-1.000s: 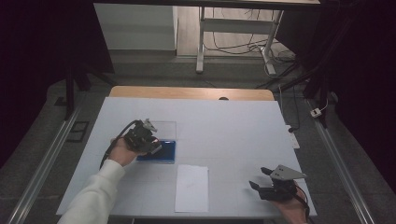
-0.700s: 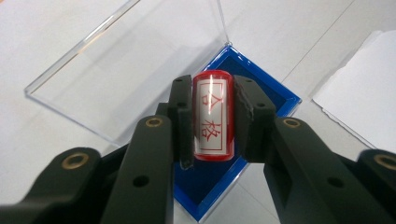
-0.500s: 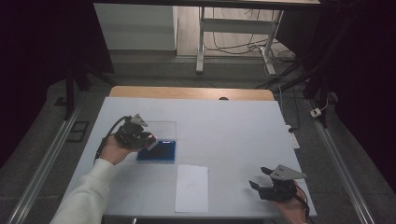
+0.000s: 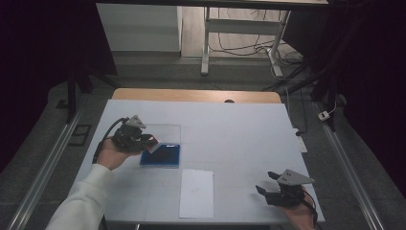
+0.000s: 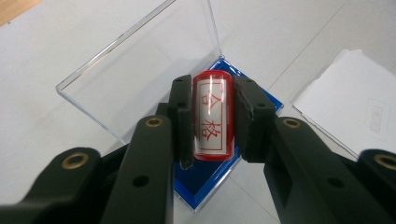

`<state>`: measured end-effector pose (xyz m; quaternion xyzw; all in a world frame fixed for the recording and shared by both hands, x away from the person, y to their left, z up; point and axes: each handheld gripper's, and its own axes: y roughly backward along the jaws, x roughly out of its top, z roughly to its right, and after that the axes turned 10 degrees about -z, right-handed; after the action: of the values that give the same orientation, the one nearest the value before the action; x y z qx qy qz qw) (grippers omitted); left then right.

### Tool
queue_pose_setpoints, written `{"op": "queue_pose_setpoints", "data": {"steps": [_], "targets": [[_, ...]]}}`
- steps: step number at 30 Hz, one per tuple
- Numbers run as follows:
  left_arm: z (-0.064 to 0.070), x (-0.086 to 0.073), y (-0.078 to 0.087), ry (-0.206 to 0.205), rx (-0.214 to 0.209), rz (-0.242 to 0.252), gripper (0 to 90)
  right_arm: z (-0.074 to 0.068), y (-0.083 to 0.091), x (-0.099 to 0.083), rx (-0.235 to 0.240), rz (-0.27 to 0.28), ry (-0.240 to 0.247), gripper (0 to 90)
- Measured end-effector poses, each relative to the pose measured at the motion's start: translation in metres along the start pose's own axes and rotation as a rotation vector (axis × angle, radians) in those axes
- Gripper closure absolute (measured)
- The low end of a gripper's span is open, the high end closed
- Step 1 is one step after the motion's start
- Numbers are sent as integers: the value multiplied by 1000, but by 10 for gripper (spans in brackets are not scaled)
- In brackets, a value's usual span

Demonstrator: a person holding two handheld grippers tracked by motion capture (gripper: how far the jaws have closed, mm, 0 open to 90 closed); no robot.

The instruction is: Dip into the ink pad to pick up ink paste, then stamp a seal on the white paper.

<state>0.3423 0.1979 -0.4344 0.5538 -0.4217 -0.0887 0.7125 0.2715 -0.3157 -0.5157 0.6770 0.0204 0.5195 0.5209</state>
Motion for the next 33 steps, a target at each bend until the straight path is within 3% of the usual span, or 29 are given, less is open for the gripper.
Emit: {"op": "queue_pose_setpoints", "data": {"steps": [8, 23, 33], "targets": [[7, -1, 6, -19, -19, 22, 702, -1, 0, 0, 4, 4, 5, 275], [35, 1, 9, -83, -89, 52, 701, -2, -2, 0, 10, 3, 8, 276], [45, 4, 9, -112, -109, 42, 701, -2, -2, 0, 8, -6, 11, 276]]}}
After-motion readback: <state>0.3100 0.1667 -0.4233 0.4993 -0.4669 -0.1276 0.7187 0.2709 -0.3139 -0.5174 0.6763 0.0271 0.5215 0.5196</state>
